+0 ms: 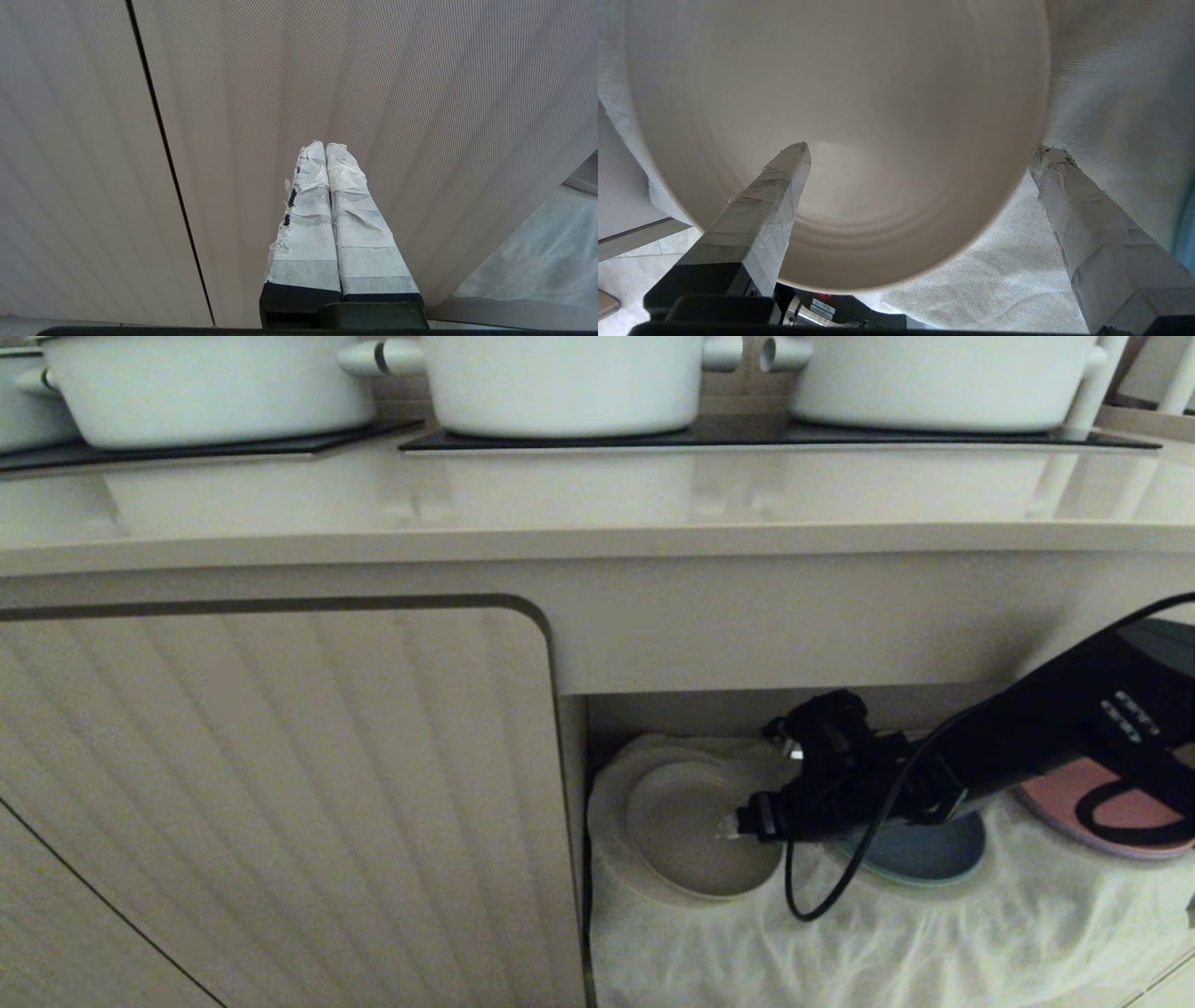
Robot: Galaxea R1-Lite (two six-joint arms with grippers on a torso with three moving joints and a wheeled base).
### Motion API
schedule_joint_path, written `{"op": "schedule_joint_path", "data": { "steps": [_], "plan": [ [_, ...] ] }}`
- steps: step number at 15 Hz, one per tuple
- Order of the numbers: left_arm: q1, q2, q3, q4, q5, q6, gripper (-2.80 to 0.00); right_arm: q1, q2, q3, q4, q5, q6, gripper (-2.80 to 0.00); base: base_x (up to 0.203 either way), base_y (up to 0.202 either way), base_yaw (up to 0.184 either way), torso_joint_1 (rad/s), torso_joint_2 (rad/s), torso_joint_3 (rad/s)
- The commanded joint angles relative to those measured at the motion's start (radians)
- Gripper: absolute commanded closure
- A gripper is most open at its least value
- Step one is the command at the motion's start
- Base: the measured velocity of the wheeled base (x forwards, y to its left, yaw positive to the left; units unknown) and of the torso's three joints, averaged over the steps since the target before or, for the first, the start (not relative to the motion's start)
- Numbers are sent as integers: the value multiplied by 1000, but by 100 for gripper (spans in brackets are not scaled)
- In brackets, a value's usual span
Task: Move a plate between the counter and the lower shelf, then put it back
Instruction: Pick up the plate in the cupboard
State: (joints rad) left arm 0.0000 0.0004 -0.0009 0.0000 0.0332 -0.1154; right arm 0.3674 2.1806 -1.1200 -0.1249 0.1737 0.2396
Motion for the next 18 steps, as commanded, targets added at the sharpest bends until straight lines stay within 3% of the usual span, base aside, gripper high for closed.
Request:
{"op": "schedule_joint_path", "data": {
  "steps": [1, 8, 9, 18],
  "plan": [
    [0, 0, 0, 0, 1, -2, 0, 4, 17, -4, -5, 1, 0, -280, 0, 0, 0, 0, 0, 0],
    [0, 0, 0, 0, 1, -2, 0, 5, 27, -11, -9, 1, 0, -280, 0, 0, 0, 0, 0, 0],
    [0, 0, 1, 0, 1, -1, 0, 4, 27, -11, -9, 1, 0, 0, 0, 0, 0, 0, 0, 0],
    [0, 0, -1, 0, 1, -1, 0, 4, 31, -11, -2, 1, 1, 0, 0, 0, 0, 0, 0, 0]
  ]
}}
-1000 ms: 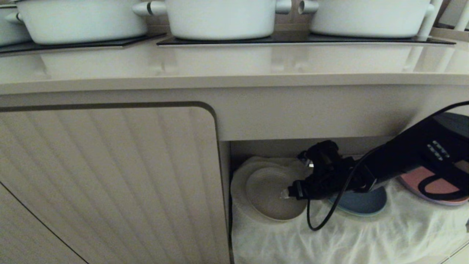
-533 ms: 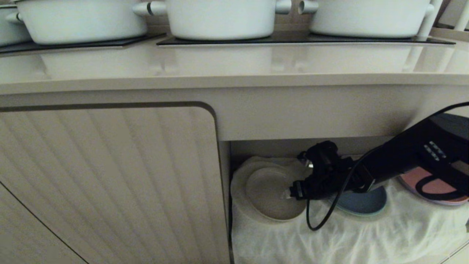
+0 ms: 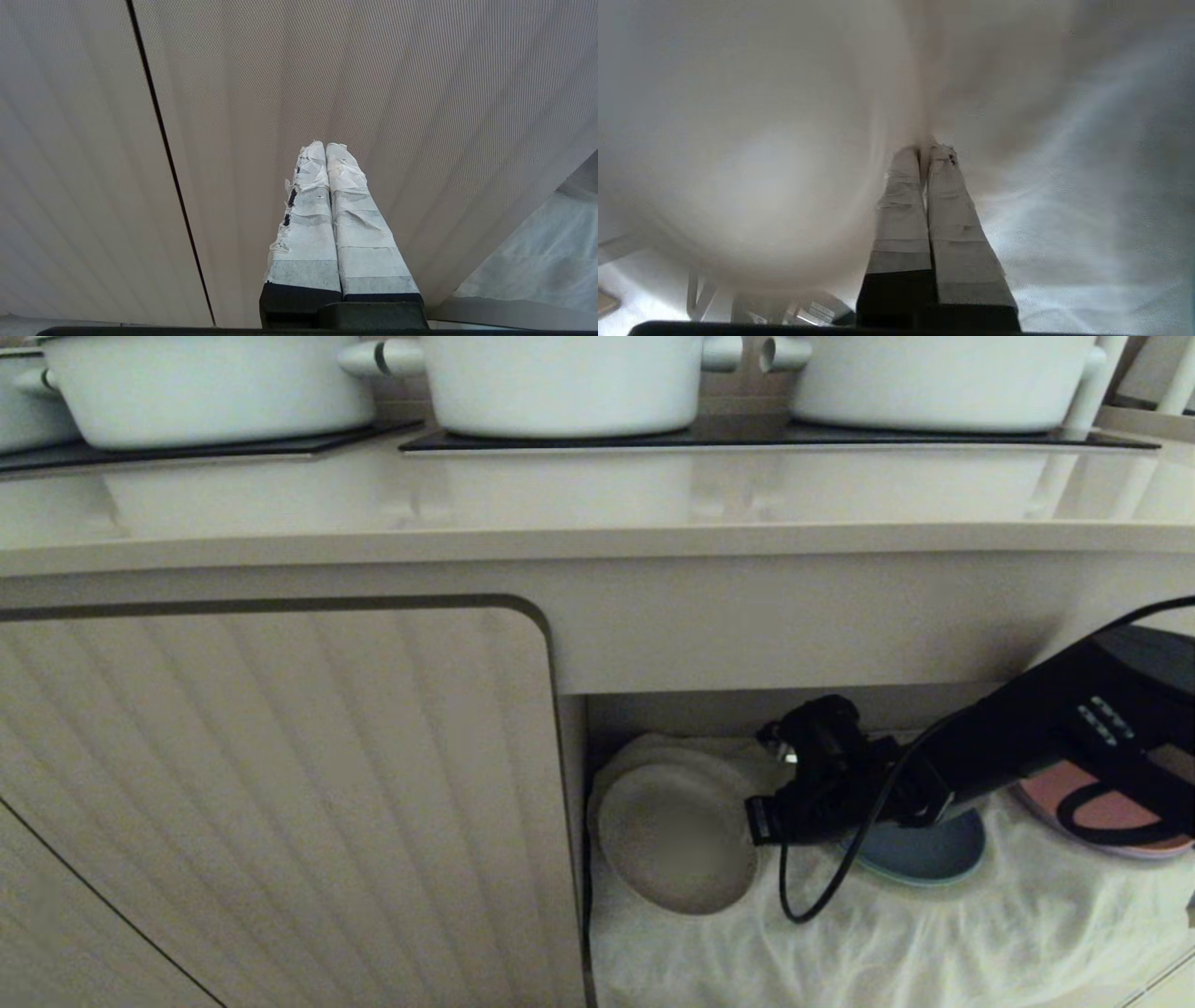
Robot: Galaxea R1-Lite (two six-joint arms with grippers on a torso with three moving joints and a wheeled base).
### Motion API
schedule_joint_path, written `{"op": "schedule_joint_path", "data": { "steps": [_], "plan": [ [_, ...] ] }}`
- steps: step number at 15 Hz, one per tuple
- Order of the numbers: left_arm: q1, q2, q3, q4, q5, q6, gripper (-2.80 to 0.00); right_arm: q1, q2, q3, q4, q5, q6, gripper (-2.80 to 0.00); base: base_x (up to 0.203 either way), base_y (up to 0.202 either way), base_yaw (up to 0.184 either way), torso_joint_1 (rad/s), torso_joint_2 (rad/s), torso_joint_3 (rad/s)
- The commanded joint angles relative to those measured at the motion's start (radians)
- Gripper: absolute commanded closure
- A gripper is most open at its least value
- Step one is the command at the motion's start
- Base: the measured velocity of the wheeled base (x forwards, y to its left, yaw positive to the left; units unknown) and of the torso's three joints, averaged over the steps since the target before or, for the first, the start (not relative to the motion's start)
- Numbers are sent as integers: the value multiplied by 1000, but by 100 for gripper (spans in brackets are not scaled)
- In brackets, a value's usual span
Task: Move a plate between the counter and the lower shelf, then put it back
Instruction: Pick up the plate in the cupboard
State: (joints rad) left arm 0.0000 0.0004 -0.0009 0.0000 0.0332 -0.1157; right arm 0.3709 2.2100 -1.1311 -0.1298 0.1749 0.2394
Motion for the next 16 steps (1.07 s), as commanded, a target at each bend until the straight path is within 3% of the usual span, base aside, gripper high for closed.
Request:
{"op": "schedule_joint_path", "data": {
  "steps": [1, 9, 16],
  "plan": [
    [0, 0, 0, 0, 1, -2, 0, 0, 2, 1, 4, 0, 0, 0, 0, 0, 0, 0, 0, 0],
    [0, 0, -1, 0, 1, -1, 0, -9, -16, 20, 8, -3, 0, 0, 0, 0, 0, 0, 0, 0],
    [0, 0, 0, 0, 1, -1, 0, -45, -106, 120, 6, -5, -8, 0, 0, 0, 0, 0, 0, 0]
  ]
}}
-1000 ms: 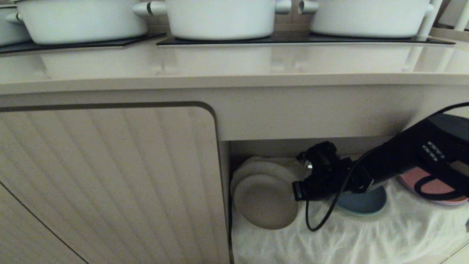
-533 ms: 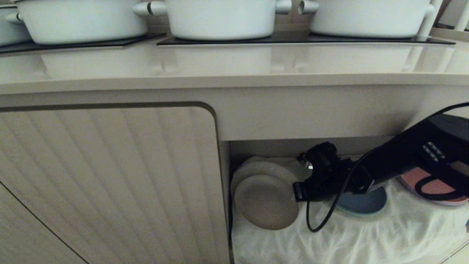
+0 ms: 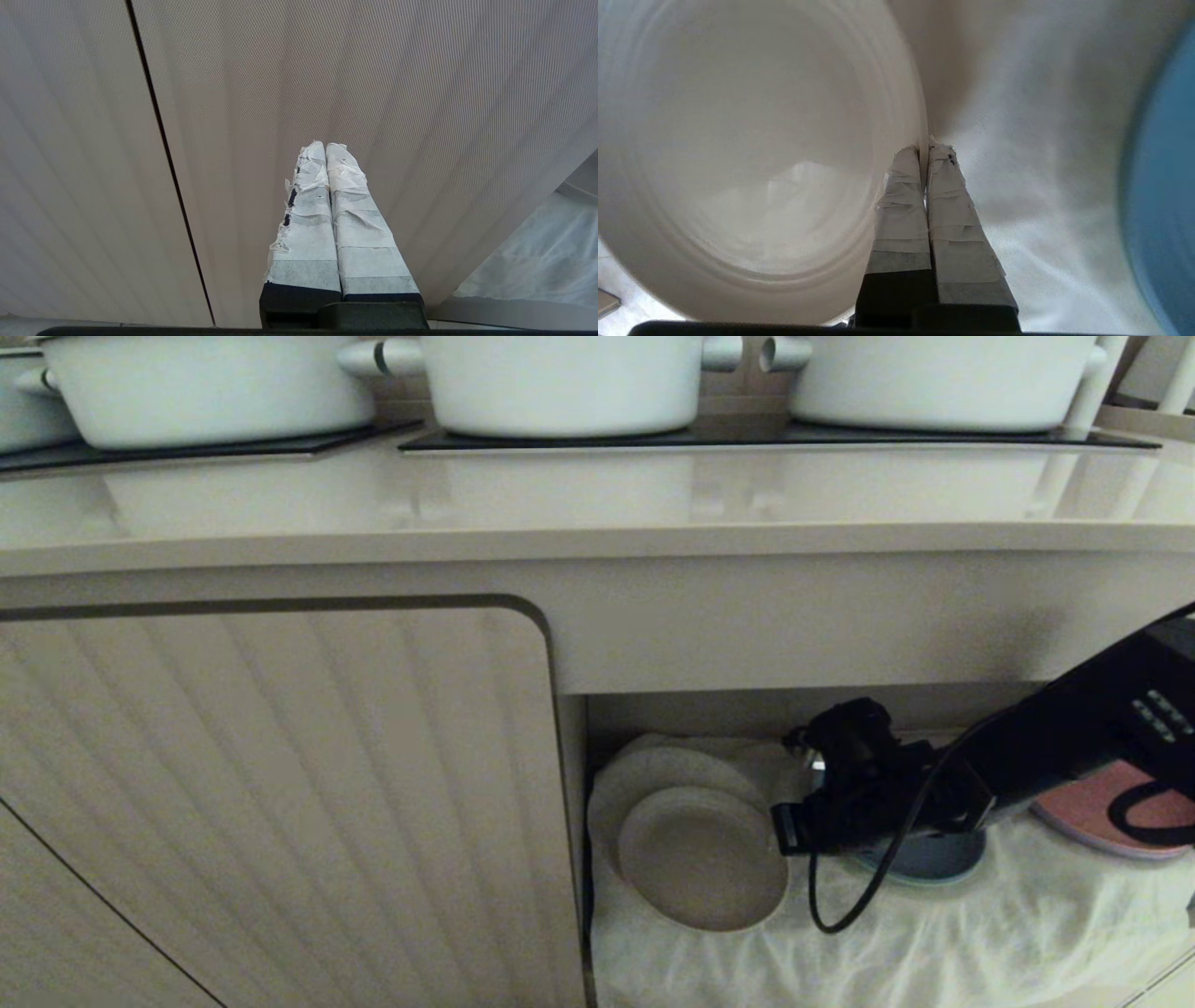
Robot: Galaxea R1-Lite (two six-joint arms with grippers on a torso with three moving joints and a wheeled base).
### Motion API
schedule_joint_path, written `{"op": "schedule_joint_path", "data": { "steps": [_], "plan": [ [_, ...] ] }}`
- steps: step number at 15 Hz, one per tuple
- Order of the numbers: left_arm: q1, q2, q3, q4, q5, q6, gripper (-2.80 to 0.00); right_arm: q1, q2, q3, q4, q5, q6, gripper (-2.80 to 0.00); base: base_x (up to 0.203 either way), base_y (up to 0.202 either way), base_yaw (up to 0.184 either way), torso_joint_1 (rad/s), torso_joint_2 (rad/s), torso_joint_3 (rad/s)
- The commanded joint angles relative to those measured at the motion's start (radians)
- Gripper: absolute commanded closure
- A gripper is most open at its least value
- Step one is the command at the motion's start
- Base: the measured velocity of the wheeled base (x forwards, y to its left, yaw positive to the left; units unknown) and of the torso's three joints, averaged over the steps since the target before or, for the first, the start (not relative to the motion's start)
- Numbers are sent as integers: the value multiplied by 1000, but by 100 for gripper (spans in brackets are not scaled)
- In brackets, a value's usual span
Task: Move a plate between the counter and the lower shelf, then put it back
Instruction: Pick up the plate in the cupboard, then put the plate
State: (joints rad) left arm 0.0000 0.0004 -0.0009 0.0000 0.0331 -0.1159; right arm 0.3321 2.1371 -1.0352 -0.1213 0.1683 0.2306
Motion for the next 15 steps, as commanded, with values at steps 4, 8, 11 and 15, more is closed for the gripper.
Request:
{"op": "schedule_joint_path", "data": {
  "steps": [4, 8, 11, 15],
  "plan": [
    [0, 0, -1, 0, 1, -1, 0, -13, -79, 77, -5, 2, -4, 0, 0, 0, 0, 0, 0, 0],
    [0, 0, 0, 0, 1, -2, 0, -18, -128, 140, -10, 0, -7, 0, 0, 0, 0, 0, 0, 0],
    [0, 0, -1, 0, 1, -1, 0, -22, -172, 187, -13, 0, -7, 0, 0, 0, 0, 0, 0, 0],
    [0, 0, 0, 0, 1, -1, 0, -33, -220, 243, -15, 3, -32, 0, 0, 0, 0, 0, 0, 0]
  ]
}}
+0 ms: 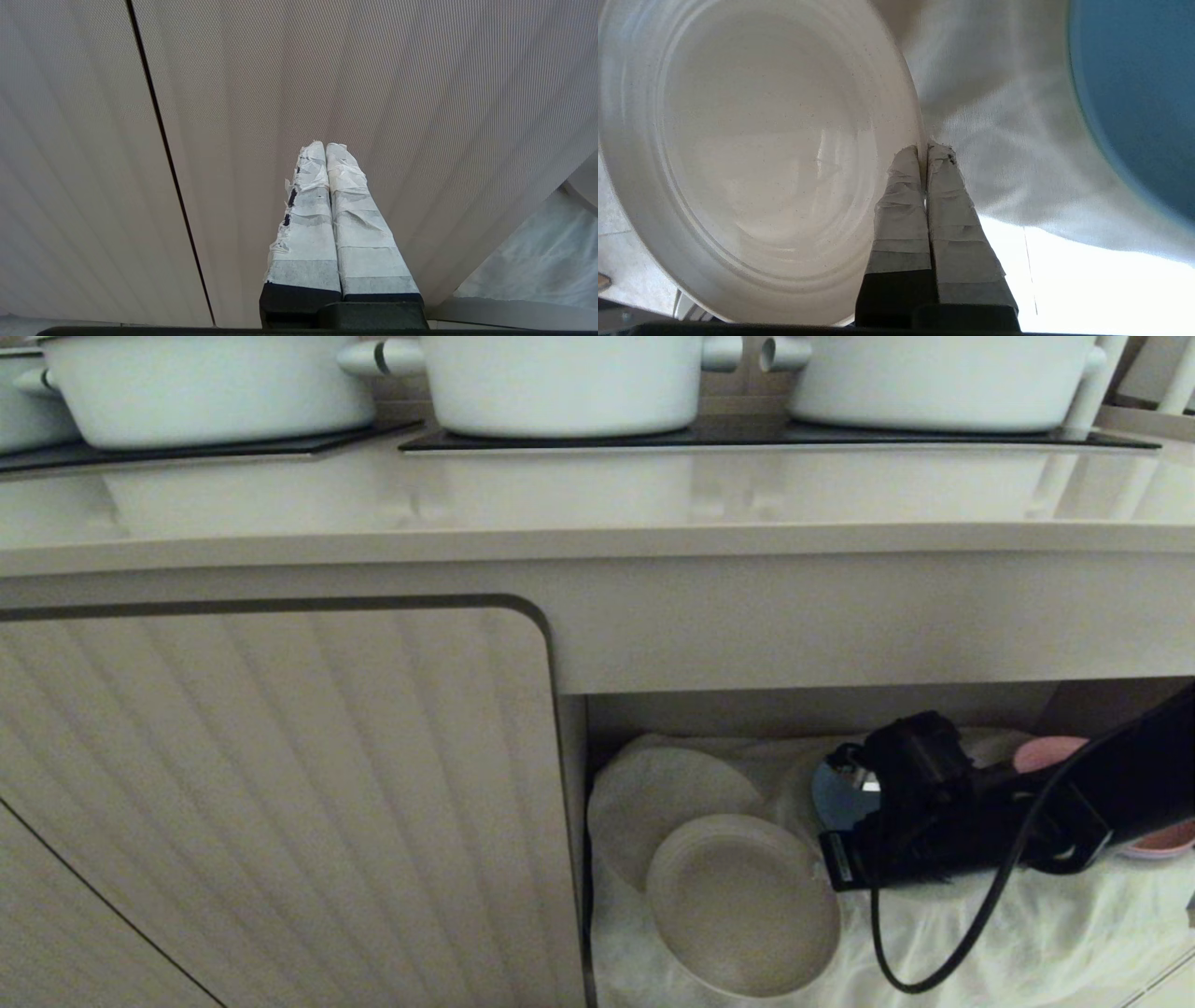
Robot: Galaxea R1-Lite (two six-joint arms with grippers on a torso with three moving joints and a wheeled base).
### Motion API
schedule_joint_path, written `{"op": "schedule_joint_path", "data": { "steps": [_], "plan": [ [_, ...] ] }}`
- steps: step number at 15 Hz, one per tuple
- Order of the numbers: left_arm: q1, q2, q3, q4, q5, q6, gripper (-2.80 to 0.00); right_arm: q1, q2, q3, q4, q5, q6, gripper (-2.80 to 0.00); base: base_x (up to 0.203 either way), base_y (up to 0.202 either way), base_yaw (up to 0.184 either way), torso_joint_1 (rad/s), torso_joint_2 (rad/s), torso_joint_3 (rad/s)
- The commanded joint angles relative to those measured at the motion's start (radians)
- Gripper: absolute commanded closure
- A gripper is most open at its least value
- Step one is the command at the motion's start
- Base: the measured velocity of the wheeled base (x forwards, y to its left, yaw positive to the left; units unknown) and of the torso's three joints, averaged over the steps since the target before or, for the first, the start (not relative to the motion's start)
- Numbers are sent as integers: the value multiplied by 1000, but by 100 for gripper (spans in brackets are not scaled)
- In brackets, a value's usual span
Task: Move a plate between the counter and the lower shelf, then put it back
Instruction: Put the plate
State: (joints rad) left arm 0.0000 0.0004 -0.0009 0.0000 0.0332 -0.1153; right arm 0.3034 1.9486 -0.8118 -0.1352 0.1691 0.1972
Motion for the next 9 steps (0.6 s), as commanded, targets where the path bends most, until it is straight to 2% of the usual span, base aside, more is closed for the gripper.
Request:
{"op": "schedule_joint_path", "data": {
  "steps": [1, 9],
  "plan": [
    [0, 0, 1, 0, 1, -1, 0, -9, -42, 33, -2, 3, 1, 0, 0, 0, 0, 0, 0, 0],
    [0, 0, -1, 0, 1, -1, 0, -36, -185, 181, -1, 4, 2, 0, 0, 0, 0, 0, 0, 0]
  ]
}}
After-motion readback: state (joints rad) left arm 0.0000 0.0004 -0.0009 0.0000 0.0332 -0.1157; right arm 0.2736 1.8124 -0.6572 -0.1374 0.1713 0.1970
